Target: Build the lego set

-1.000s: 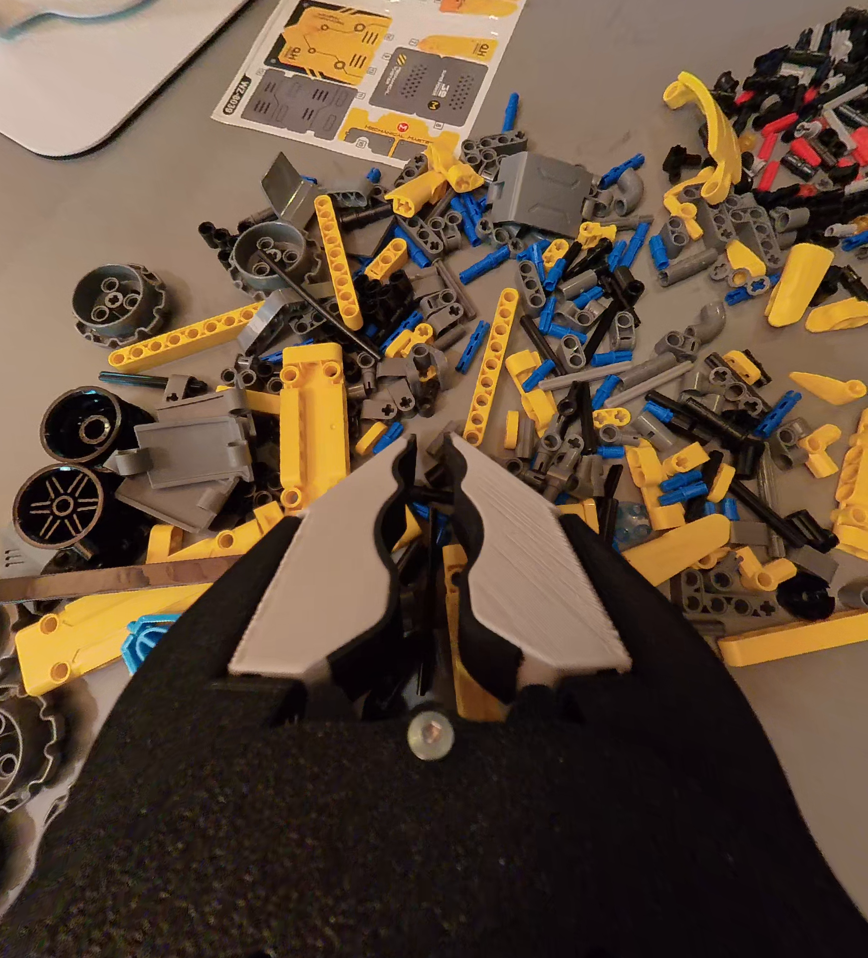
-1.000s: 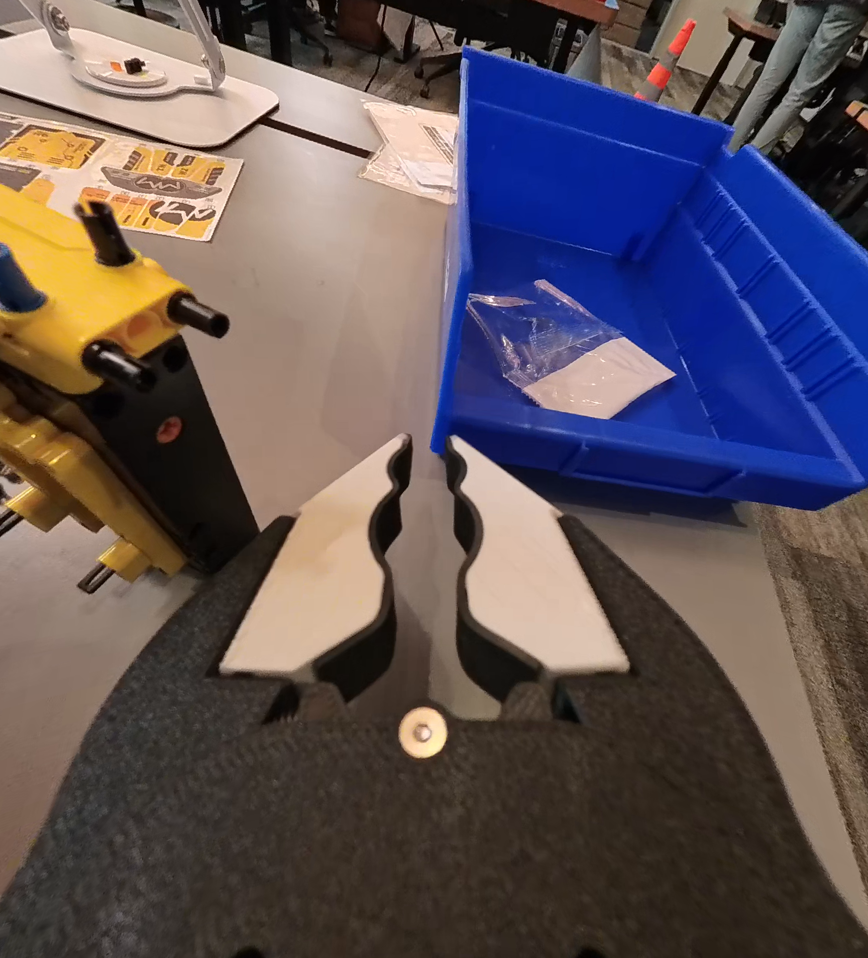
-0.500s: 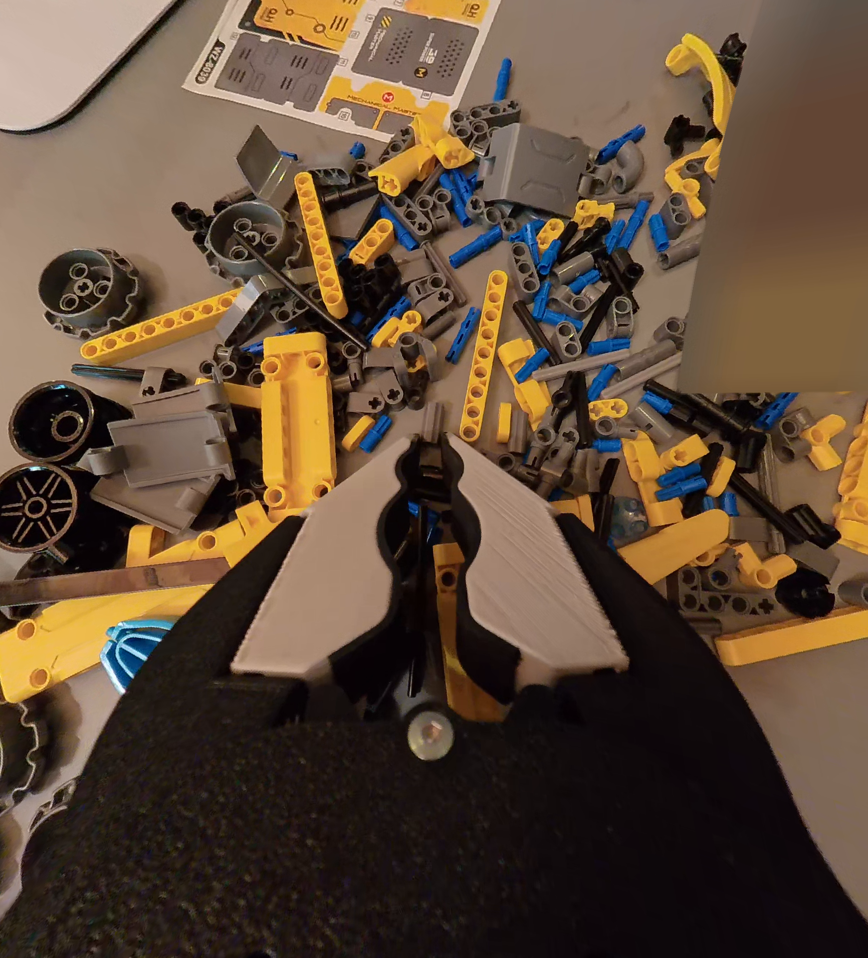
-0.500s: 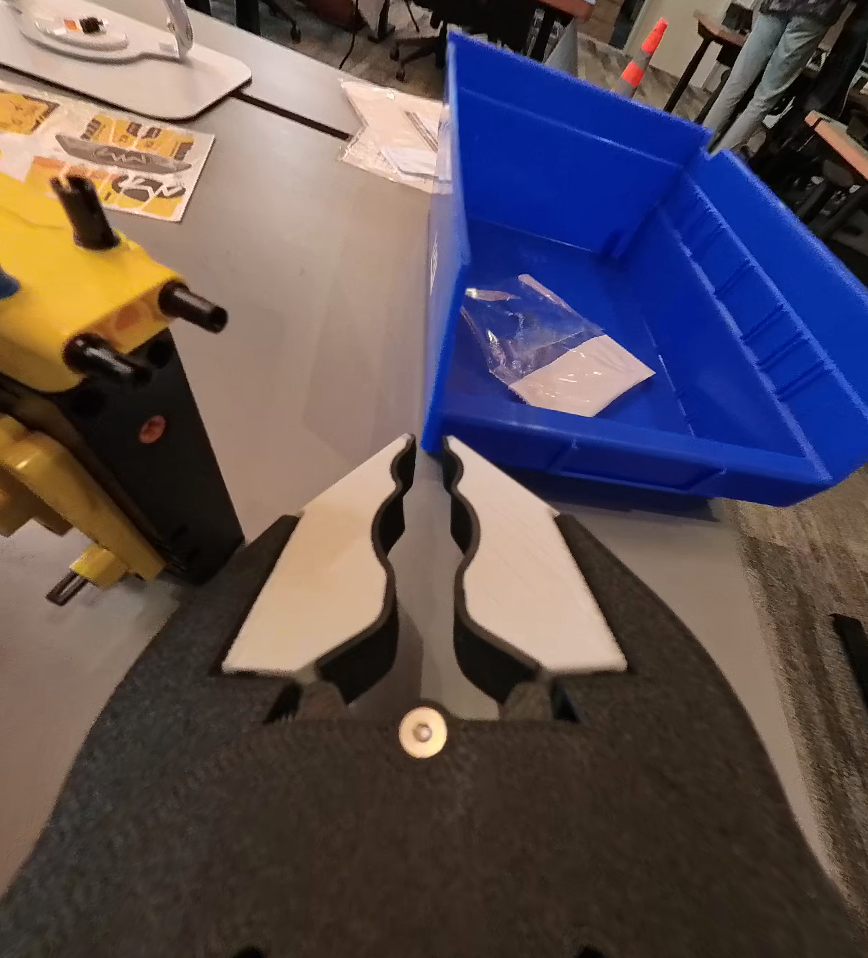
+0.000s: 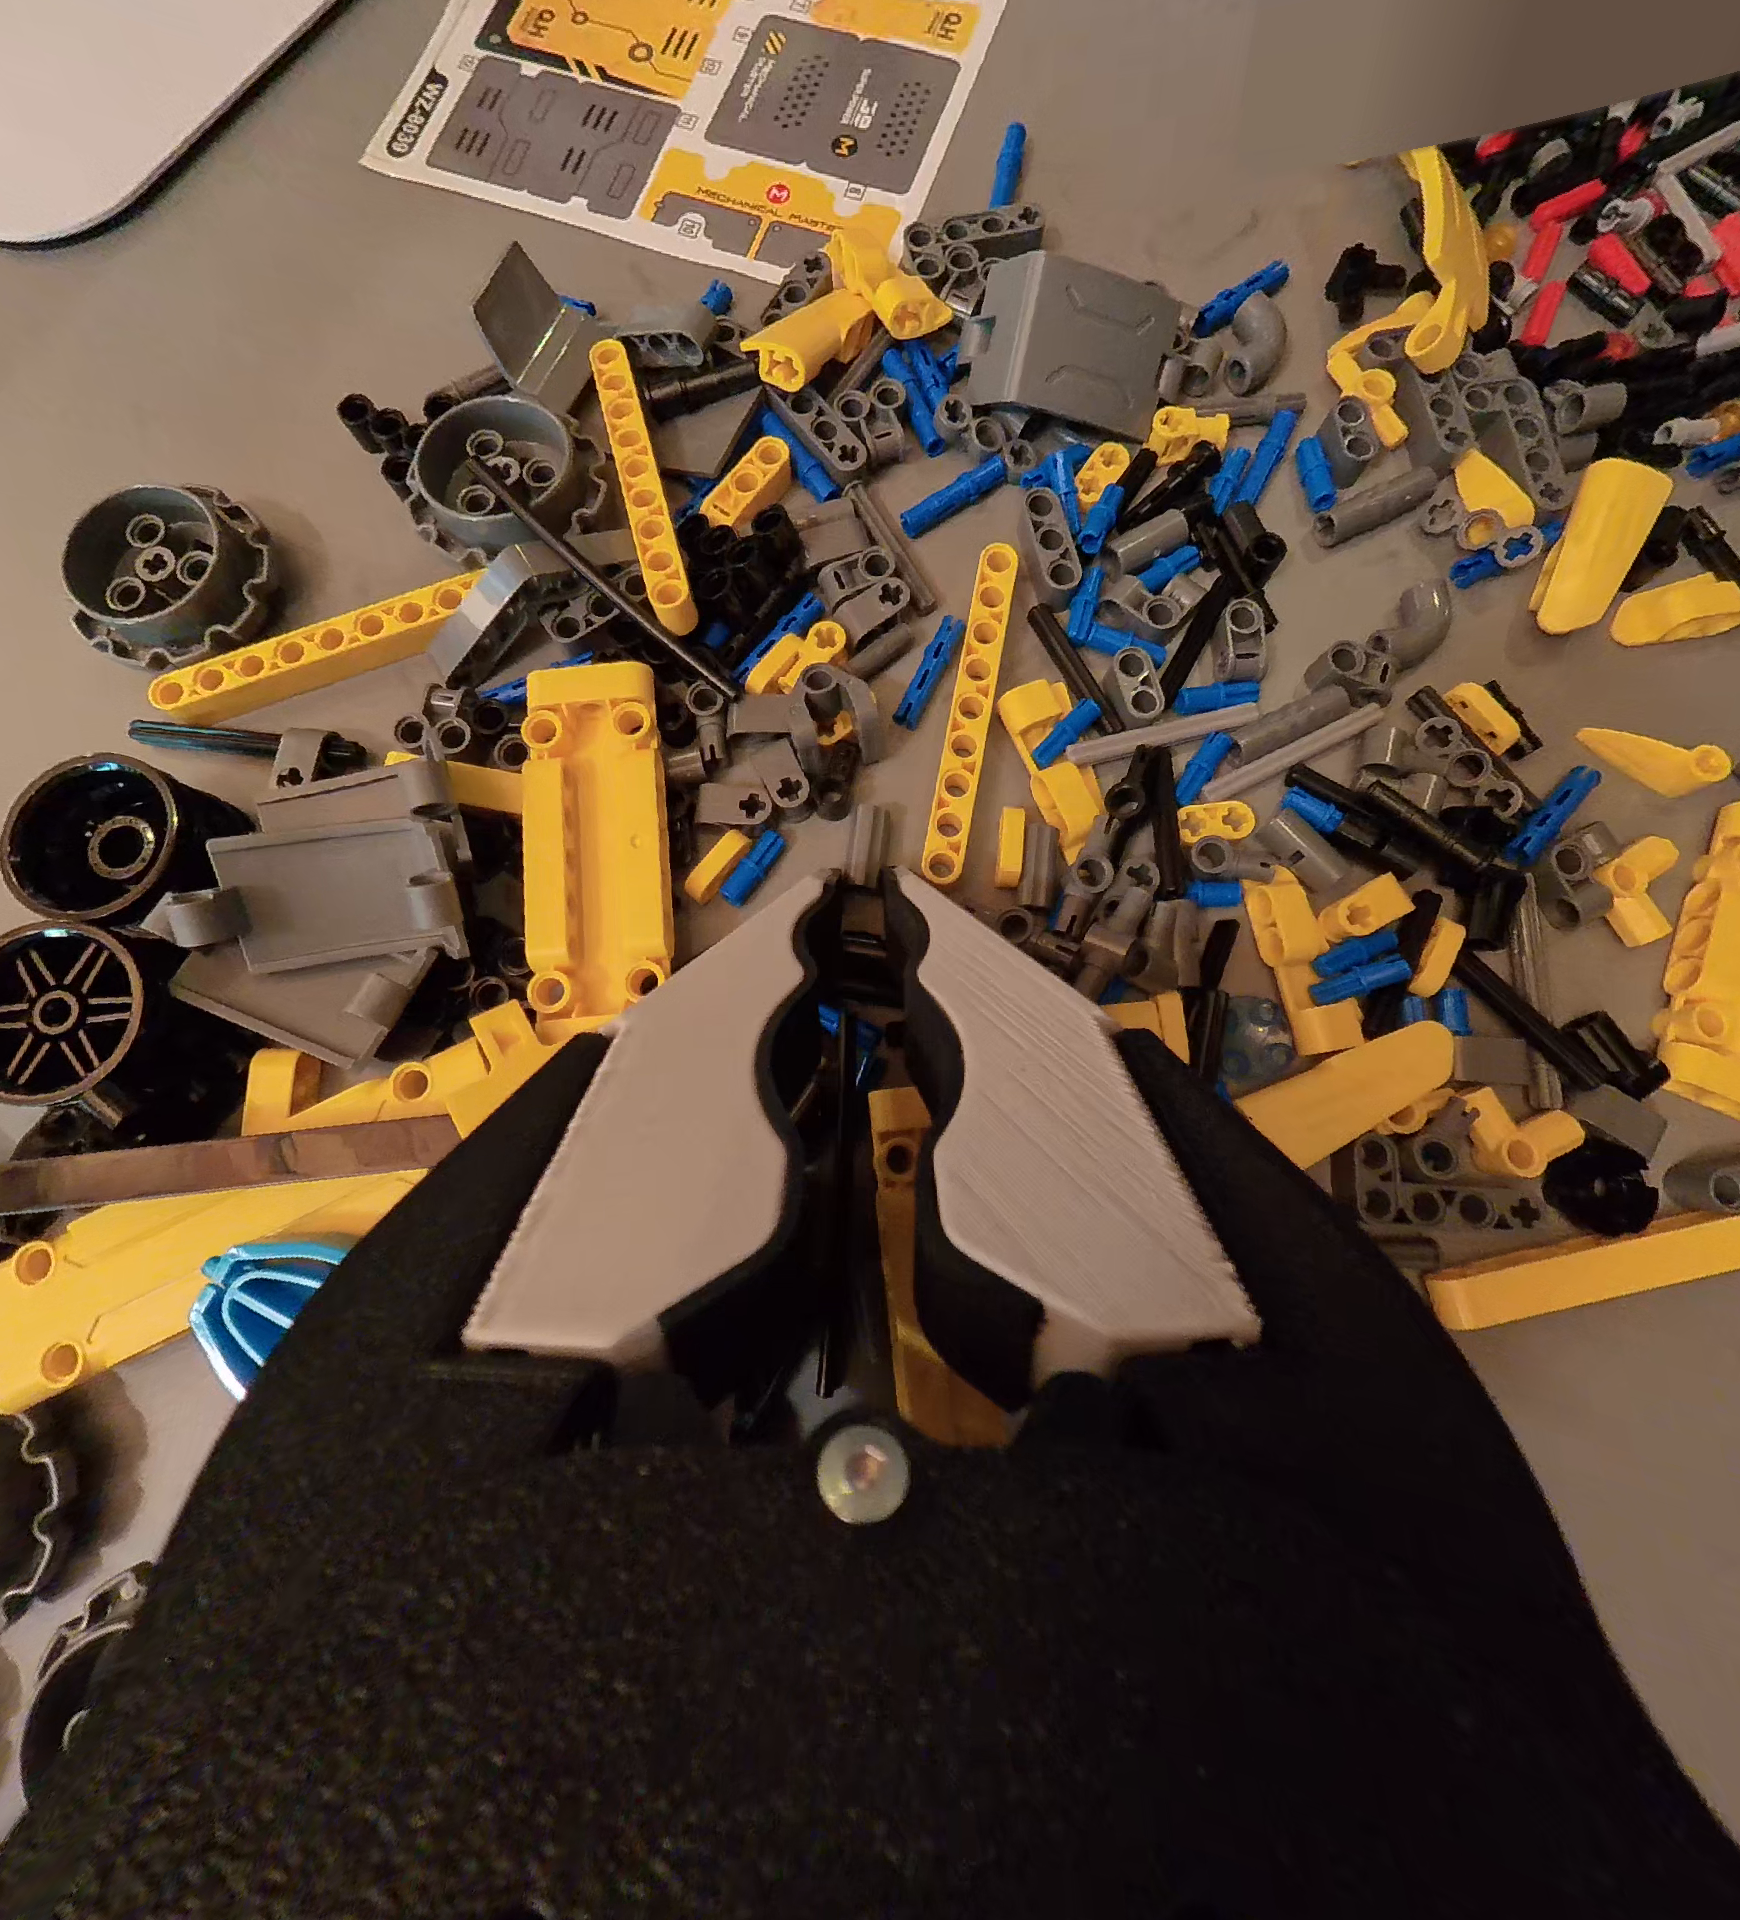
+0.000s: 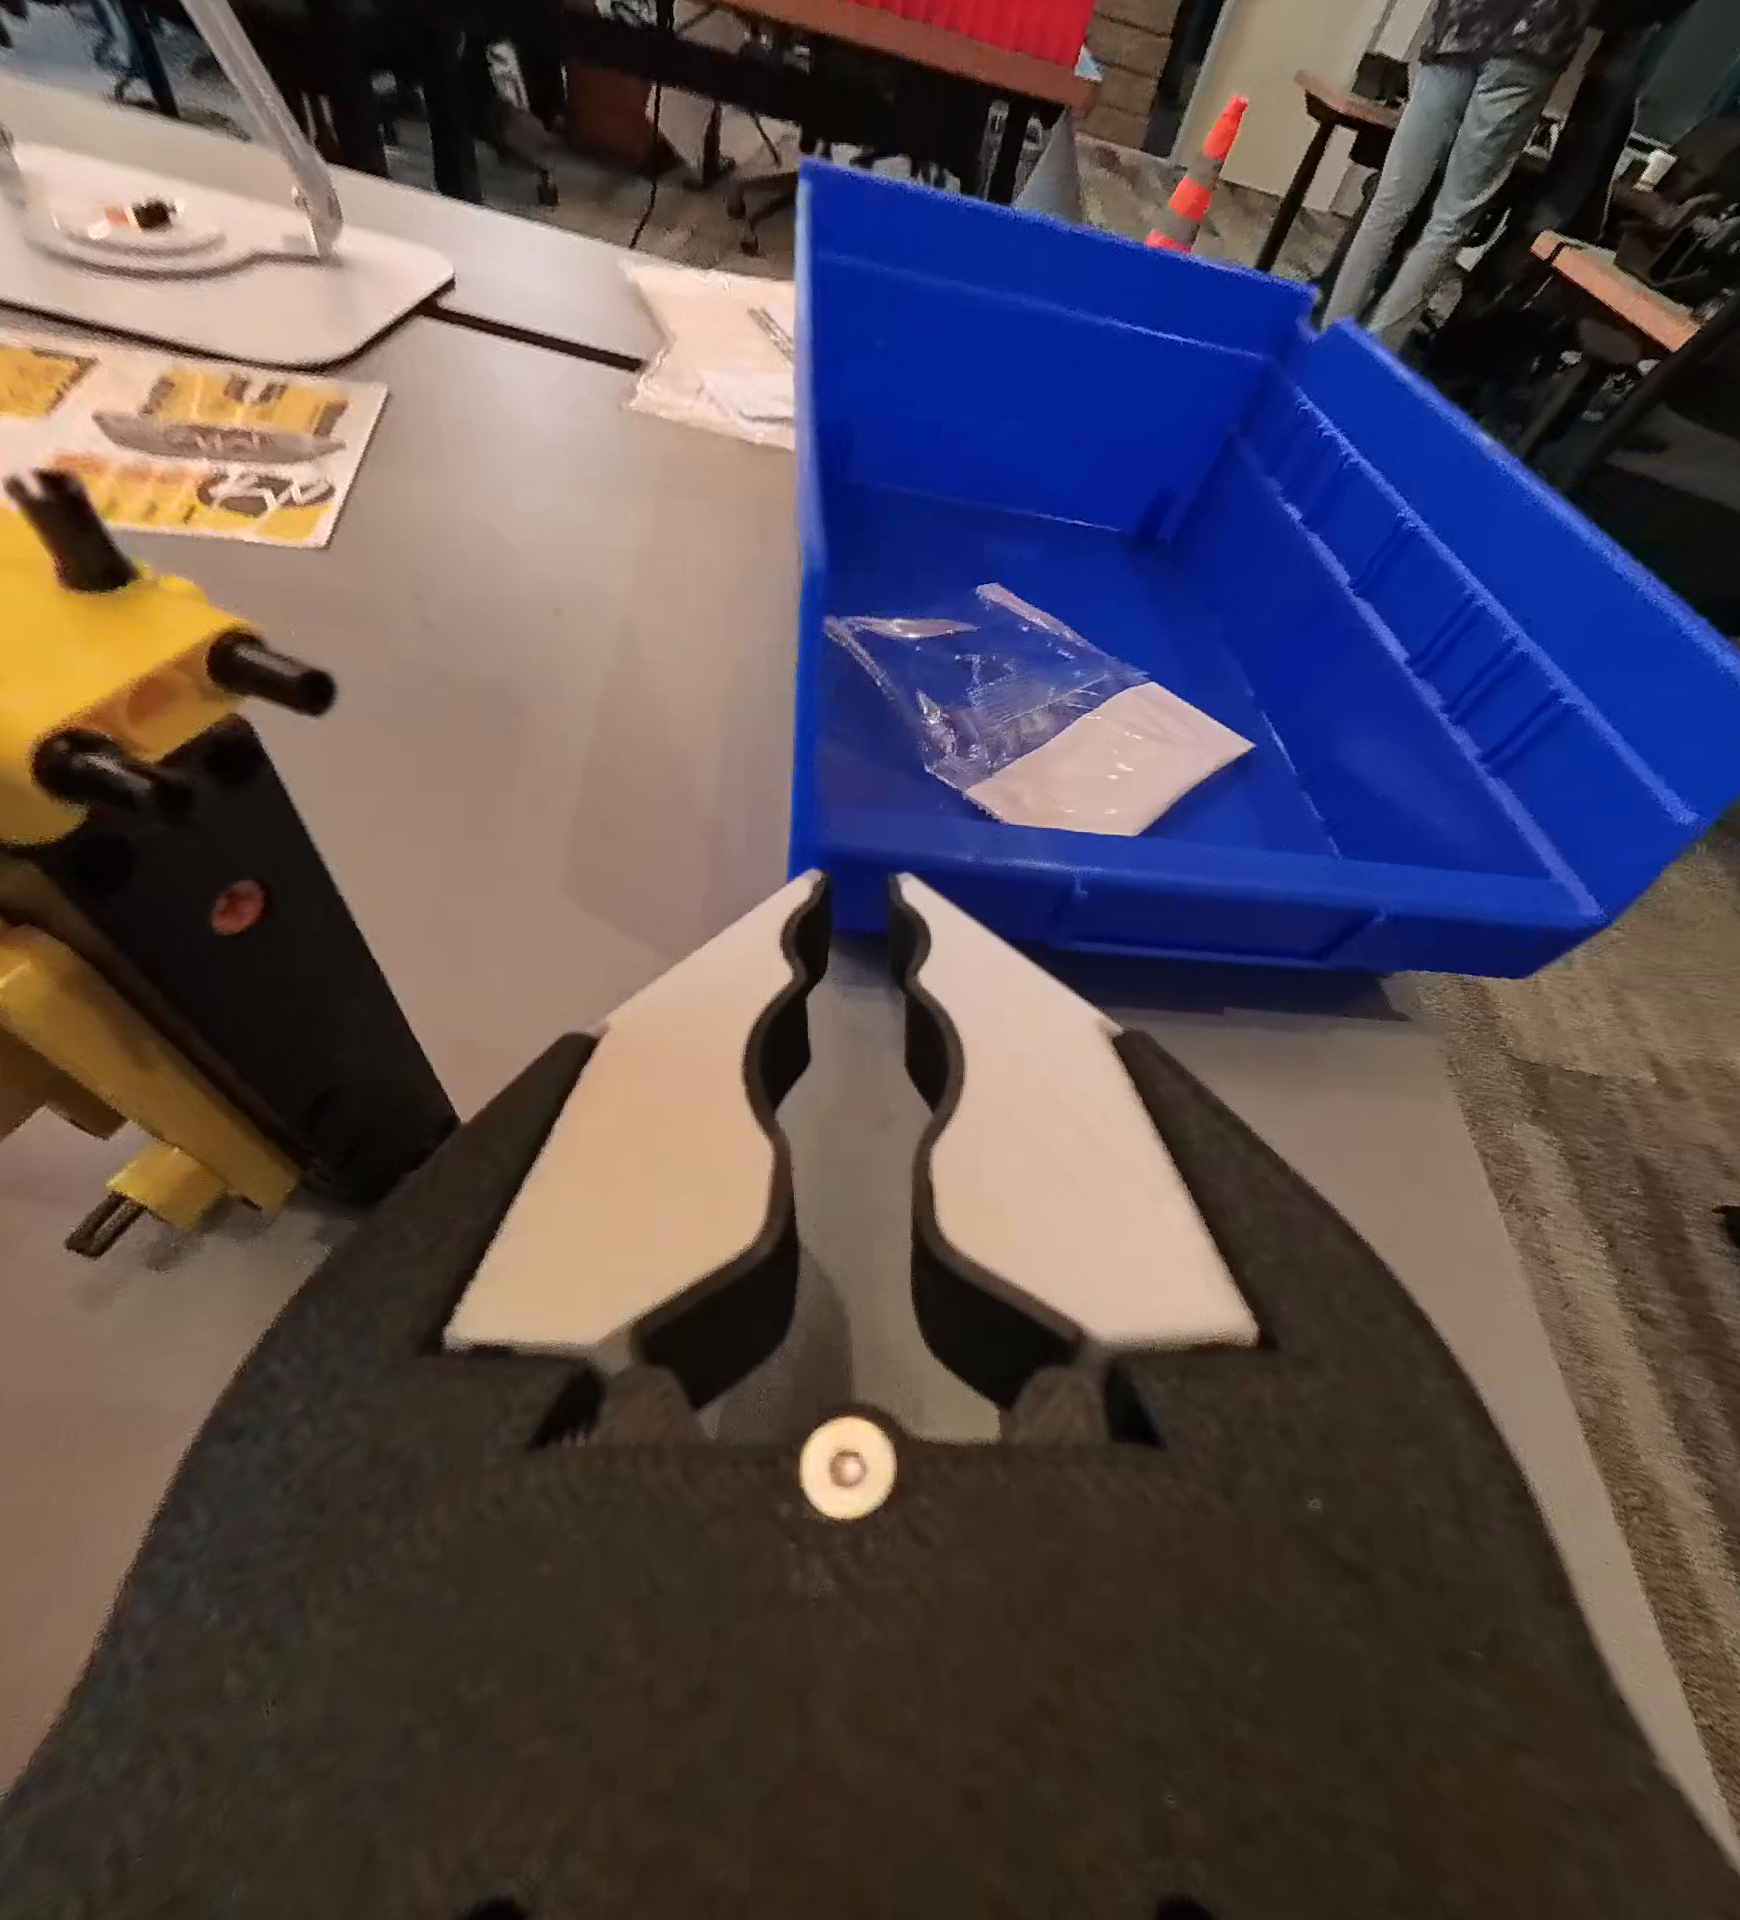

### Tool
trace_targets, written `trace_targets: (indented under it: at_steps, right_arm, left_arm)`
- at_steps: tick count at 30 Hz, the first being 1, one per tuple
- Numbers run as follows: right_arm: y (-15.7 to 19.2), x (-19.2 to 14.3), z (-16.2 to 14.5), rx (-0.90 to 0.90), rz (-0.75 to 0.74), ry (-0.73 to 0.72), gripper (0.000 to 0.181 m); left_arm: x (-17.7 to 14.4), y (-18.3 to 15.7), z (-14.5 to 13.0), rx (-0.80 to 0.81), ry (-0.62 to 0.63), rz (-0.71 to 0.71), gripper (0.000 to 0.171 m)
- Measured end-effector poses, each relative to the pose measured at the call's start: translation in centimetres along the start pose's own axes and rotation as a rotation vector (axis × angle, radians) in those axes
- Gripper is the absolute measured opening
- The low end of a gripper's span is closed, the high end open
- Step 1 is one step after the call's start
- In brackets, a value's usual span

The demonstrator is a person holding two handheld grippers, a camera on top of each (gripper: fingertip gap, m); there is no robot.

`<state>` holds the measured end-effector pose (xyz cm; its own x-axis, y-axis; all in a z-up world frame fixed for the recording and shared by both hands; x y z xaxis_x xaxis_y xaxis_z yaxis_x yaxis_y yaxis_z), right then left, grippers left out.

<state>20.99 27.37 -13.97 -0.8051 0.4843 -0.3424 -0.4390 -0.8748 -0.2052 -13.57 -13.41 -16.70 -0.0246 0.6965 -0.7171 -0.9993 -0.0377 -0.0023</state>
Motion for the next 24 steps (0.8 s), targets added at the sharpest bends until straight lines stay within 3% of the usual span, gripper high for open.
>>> trace_targets:
  at_steps: [24]
  right_arm:
    - [-0.23, -0.15, 0.06, 0.036, 0.014, -0.017, 0.01]
  left_arm:
    - [0.01, 0.04, 0.01, -0.005, 0.0, -0.004, 0.007]
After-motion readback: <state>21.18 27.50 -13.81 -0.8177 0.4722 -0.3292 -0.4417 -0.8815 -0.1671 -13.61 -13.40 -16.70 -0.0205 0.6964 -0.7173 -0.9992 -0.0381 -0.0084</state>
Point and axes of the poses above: each gripper's, where its closed fingertips meet, x out along the fingers, z out of its top, y = z × x across the jaws, the point moved 8 cm from there along -x, back along the fingers, and after that the axes turned 1 degree about -x, right-handed, at the moved point
